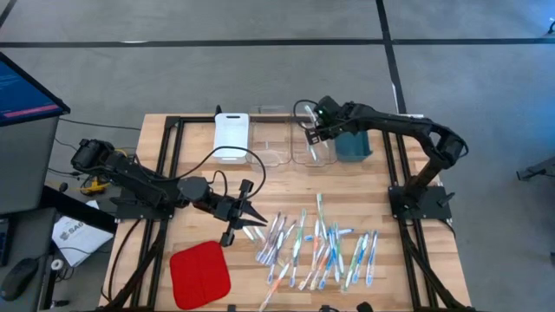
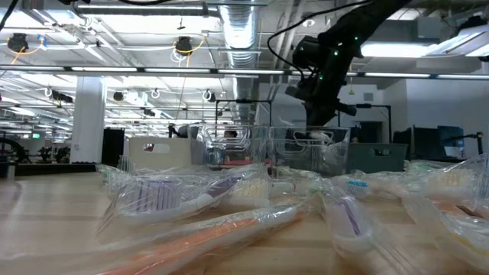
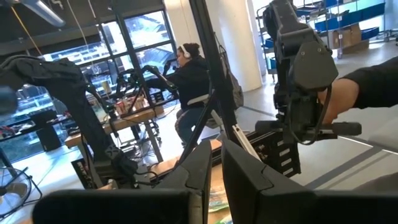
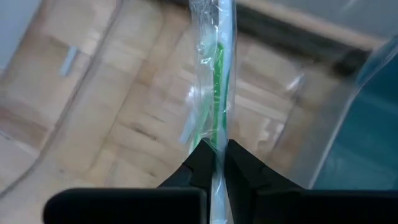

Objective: Pick & Place Toothbrushes
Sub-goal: Put the green tooth brush into the right transparent bin, then put the blue toothbrush into the blue bin

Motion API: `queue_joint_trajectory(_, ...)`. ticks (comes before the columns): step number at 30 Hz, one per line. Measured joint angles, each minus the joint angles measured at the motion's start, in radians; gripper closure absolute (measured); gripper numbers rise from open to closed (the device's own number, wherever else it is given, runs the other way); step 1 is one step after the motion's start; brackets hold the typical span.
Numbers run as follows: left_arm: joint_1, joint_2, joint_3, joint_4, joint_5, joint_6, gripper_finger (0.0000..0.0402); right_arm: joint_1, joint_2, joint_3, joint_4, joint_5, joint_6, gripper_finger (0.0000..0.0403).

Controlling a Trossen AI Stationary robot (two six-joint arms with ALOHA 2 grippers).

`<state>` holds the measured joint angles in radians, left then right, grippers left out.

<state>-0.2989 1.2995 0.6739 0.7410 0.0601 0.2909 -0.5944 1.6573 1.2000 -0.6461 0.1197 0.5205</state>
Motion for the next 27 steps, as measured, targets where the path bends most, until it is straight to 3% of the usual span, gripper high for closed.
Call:
queue_joint_trajectory(8, 0.000, 0.000, 0.000, 0.000, 0.000, 0.000, 0.0369, -0.002, 0.000, -0.012, 0.002, -0.010, 0.027, 0.0374)
queue_joint_trajectory(27, 0.000, 0.000, 0.000, -0.001, 0.000, 0.000, 0.0369, 0.013, 0.000, -0.011, 0.056, -0.018, 0.006, 0.0250)
